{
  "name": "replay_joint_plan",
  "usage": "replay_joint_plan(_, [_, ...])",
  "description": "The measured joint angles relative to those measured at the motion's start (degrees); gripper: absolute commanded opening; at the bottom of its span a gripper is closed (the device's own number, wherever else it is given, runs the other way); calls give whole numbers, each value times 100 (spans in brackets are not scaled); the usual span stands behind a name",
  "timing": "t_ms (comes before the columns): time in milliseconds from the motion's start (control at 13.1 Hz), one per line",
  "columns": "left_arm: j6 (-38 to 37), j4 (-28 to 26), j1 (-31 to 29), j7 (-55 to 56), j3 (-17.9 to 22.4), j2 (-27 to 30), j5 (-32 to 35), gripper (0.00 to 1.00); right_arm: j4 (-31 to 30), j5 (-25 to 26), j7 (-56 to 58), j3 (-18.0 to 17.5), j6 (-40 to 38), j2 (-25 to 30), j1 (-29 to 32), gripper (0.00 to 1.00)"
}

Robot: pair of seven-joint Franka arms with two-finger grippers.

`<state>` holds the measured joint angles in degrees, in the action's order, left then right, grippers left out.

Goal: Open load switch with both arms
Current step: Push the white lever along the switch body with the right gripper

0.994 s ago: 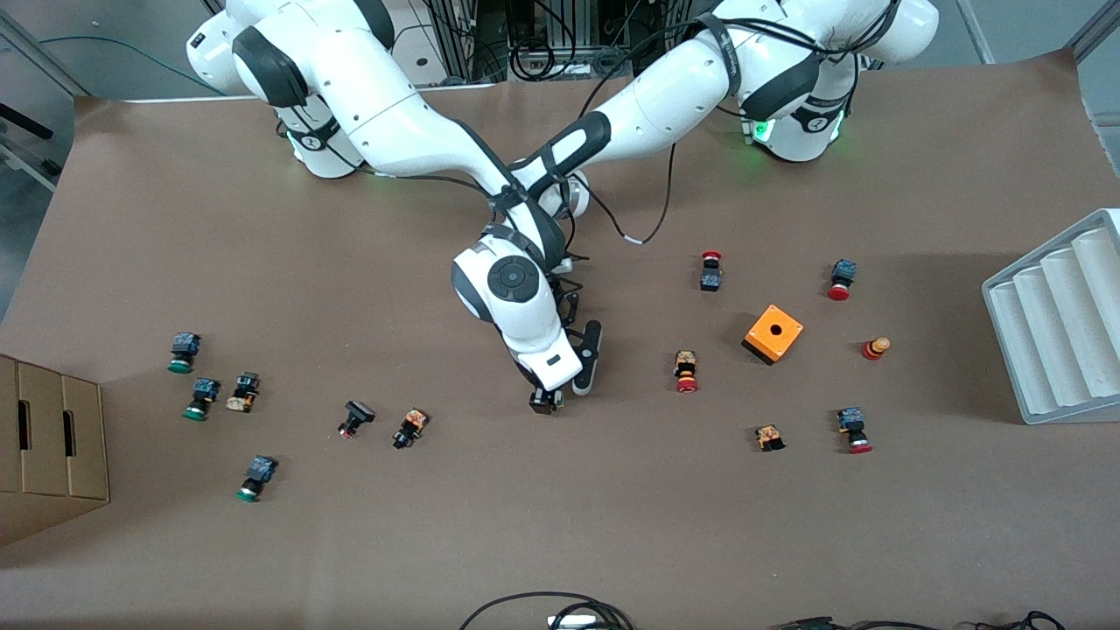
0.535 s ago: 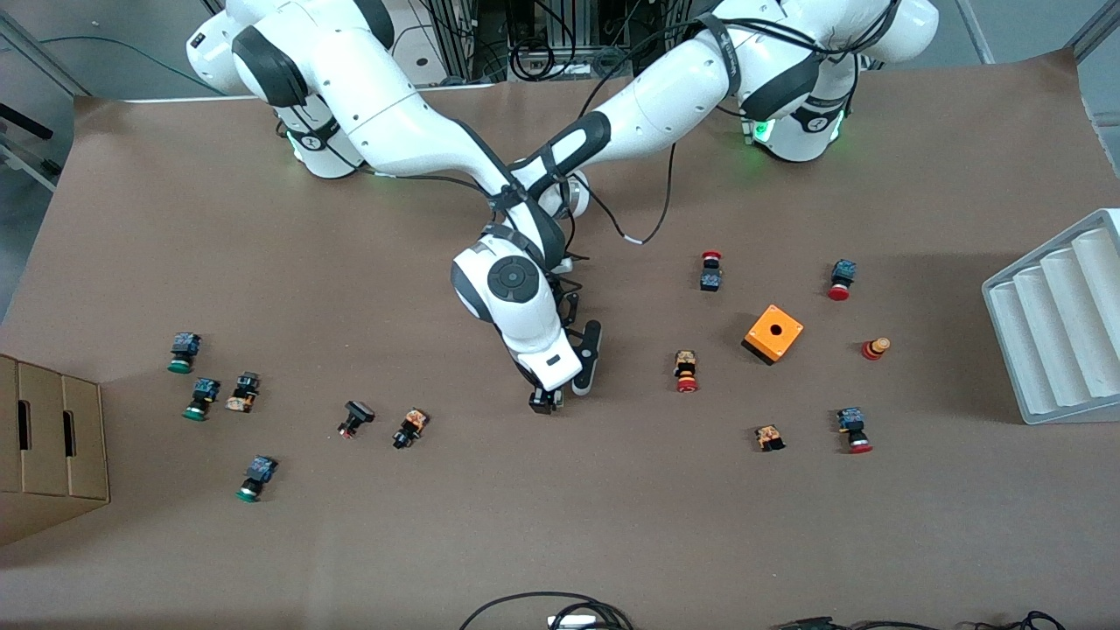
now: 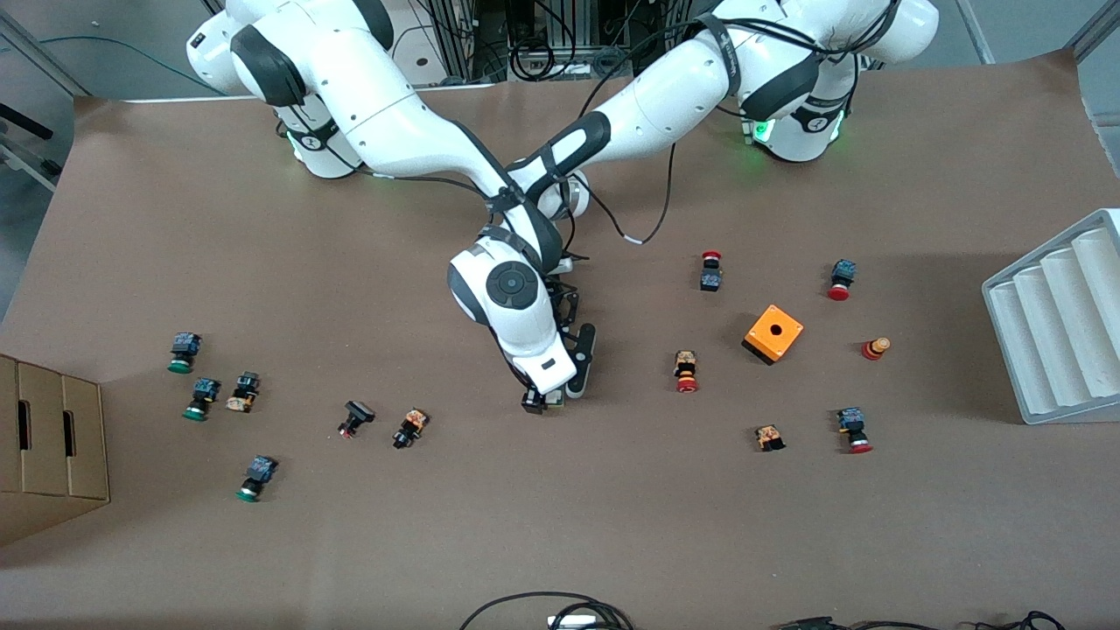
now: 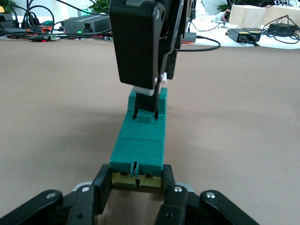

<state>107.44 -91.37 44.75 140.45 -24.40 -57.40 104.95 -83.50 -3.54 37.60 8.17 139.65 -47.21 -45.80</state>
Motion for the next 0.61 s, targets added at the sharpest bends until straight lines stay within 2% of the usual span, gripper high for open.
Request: replay_joint_plan(612, [-2,0,0,1,0,0,0,27,-4,1,0,-1,-114,67,-12,66])
